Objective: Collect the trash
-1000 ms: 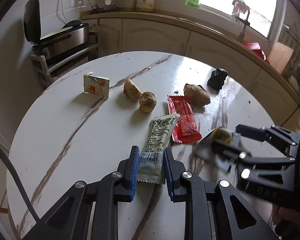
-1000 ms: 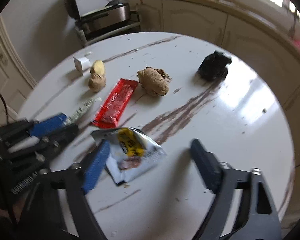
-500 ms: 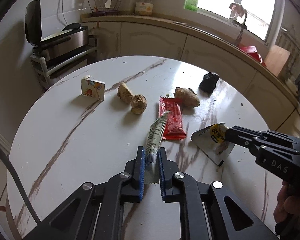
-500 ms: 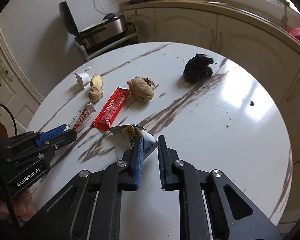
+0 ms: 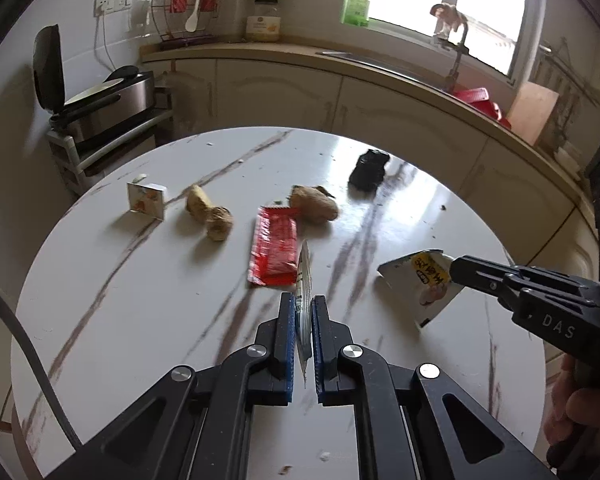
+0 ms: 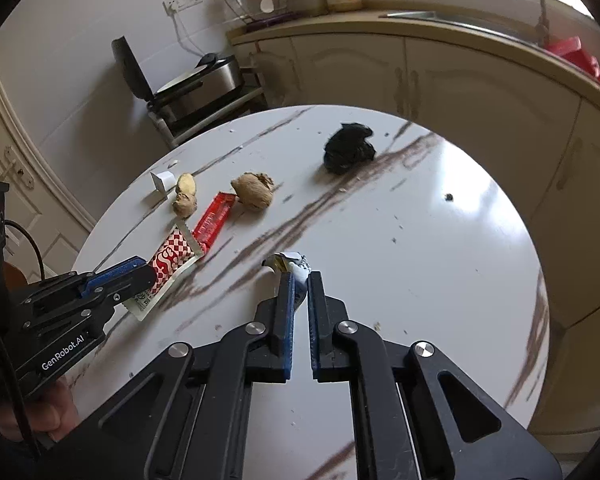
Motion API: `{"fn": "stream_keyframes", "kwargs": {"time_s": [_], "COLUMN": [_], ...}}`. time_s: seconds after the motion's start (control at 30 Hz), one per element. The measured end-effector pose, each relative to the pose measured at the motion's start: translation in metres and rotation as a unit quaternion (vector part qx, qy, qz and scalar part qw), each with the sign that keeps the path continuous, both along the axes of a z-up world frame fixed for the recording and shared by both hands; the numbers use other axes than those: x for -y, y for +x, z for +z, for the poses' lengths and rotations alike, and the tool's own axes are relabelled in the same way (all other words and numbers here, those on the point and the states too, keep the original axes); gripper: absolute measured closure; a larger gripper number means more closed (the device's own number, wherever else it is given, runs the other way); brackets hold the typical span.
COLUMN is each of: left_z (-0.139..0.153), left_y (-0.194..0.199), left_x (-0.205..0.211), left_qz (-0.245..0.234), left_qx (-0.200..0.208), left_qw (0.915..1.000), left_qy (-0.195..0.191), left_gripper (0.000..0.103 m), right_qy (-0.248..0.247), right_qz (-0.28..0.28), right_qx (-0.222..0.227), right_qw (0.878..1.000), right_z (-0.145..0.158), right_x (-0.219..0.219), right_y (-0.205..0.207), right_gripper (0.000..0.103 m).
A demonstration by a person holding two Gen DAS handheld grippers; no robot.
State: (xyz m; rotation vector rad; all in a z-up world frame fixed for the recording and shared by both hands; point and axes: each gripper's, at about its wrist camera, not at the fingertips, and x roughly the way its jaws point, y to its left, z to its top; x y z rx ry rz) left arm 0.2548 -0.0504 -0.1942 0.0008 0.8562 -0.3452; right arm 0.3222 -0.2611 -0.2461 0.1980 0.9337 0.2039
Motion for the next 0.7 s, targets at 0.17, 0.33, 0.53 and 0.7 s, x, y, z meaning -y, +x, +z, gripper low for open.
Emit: {"fn": "stream_keyframes", "kwargs": {"time_s": [0.17,0.33,0.53,0.7], "left_z": [-0.004,-0.012,-0.015,-0.02], "left_y": [-0.001,0.012,0.025,0.033], "left_x": [0.007,0.008,0.014,0.023], "left_qz": [0.003,0.008,0.004,-0.01], "left_qx": [-0.007,-0.022,-0.024,-0.026], "left_qw": [0.9999,0.9997,0.9997,0.9996], "left_qy": [0.006,0.005,0.002,-0.009], "left_gripper": [0.099,0.097,0.095,0.097], "right_qy": [0.018,0.027,0.042,0.01], "right_qz": [0.0,0.006,0.003,0.03], "right_qx": [-0.007,-0.028,-0.045,-0.04], "right_qw": [1.0,0.999,0.998,0.999], "right_z": [-0.006,-0.017,-0.032,-0.032], "right_x": [0.01,0.008,0.003,-0.019], "right_y": [-0.007,-0.002,0.011,0.019], "right_gripper": [0.096,0.091,0.068,0.076]}}
